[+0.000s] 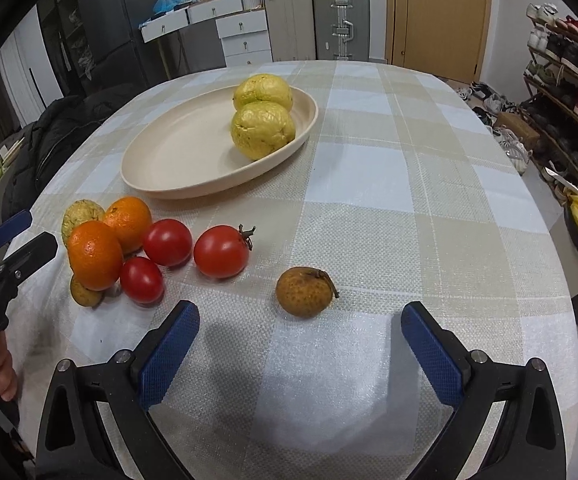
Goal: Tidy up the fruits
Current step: 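Withdraw both grippers and move the right gripper toward the small brown pear, then close the right gripper on the small brown pear and lift it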
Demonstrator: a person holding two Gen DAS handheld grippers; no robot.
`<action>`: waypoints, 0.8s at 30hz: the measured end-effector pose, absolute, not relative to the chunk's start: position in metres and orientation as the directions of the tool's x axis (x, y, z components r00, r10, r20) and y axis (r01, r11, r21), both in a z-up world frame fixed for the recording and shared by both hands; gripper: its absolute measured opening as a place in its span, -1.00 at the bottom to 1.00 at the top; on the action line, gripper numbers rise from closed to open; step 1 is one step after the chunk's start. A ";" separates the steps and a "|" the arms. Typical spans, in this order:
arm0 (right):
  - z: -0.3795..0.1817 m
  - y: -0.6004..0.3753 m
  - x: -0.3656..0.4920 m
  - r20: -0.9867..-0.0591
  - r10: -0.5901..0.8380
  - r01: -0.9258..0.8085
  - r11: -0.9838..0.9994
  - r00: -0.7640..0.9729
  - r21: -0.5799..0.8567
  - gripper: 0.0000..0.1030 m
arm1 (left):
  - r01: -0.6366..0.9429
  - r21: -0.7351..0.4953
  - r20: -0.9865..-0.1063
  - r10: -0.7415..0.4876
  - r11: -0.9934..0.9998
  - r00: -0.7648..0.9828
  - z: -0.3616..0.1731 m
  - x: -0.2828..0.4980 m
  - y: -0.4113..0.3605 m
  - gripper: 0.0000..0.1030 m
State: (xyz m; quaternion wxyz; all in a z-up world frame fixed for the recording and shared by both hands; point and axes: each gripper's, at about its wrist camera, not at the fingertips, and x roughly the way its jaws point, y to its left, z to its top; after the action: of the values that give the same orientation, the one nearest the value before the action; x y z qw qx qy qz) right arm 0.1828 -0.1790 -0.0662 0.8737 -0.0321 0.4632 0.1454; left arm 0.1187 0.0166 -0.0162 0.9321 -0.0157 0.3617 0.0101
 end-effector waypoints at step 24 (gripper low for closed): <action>-0.060 -0.160 0.184 -0.803 0.222 -0.354 0.935 0.553 0.015 -0.51 | 0.027 -0.031 -0.726 -0.041 0.999 0.687 -0.028 0.128 0.007 0.99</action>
State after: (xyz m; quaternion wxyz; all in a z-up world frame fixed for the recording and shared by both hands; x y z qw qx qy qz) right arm 0.1840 -0.1596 -0.0597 0.8781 -0.0742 0.4434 0.1638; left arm 0.1277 0.0072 -0.0278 0.9183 -0.0092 0.3954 -0.0186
